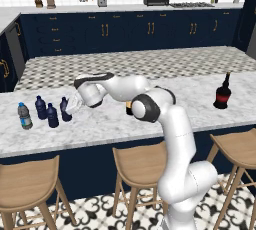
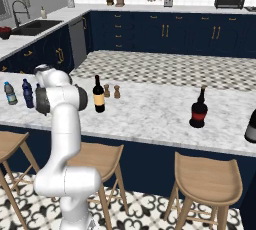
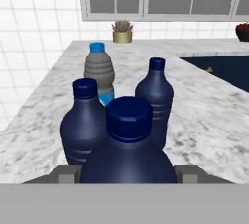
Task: Move the plastic bottles in the middle to the plastics group, and the glass bottles in the middle to the glass group.
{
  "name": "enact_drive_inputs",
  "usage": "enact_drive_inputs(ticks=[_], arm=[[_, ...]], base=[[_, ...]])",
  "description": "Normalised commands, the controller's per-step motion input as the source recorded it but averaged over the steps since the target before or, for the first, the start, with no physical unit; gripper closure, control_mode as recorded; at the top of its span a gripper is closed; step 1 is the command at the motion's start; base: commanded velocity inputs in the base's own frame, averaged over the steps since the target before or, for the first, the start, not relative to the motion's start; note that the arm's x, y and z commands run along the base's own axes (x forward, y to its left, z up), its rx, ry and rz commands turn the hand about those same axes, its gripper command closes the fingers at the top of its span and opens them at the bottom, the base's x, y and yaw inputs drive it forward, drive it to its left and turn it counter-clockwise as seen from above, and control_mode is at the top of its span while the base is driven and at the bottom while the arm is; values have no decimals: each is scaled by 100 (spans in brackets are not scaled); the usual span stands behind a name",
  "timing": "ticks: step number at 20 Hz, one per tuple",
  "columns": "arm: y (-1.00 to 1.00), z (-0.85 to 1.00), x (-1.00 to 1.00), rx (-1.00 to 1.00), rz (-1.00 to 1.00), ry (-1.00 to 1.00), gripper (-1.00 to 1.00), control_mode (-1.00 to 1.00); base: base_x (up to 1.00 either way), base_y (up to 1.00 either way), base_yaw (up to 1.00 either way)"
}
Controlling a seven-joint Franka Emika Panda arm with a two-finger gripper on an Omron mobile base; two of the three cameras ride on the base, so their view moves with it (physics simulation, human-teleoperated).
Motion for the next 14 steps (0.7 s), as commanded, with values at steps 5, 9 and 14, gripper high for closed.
enact_drive_inputs(ticks=[5,9,14], arm=[[0,-53,5,0,1,-2,100,-100],[0,-41,0,0,1,0,100,-100],[3,-4,0,0,0,-2,100,-100]], base=[[0,0,0],[0,0,0],[0,0,0]])
